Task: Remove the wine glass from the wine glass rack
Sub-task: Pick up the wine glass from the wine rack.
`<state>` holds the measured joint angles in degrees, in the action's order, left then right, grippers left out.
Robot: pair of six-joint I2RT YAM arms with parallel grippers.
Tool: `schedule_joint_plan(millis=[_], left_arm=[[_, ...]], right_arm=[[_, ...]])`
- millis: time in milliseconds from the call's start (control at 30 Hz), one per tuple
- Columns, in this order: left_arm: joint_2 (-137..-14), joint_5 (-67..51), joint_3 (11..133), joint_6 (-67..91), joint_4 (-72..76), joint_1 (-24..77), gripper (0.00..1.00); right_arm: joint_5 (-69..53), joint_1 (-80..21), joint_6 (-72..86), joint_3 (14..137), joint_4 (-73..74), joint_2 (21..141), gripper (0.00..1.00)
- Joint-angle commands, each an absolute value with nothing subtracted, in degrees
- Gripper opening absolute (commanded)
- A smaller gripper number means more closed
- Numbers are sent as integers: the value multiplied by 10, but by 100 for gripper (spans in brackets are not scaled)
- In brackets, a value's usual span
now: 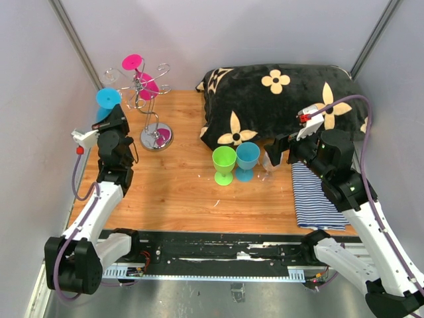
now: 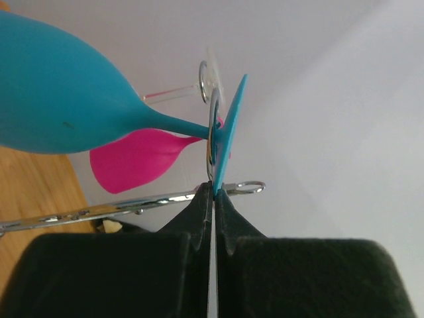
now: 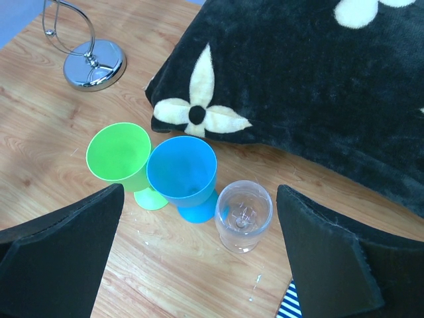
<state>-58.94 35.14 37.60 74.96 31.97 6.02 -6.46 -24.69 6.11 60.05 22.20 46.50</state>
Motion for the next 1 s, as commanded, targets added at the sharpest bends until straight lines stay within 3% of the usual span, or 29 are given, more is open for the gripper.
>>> schedule_joint_plan(millis=[0,467,967], left_arm=[[-573,335,386,727,302,21,1],[-639,197,431,792,346,-37,0],[-621,226,451,806,324,-36,1]], right_arm=[[-67,-237,66,617,219,462,98],[-61,-238,71,598,211,458,98],[-58,-237,56,583,200,454,98]])
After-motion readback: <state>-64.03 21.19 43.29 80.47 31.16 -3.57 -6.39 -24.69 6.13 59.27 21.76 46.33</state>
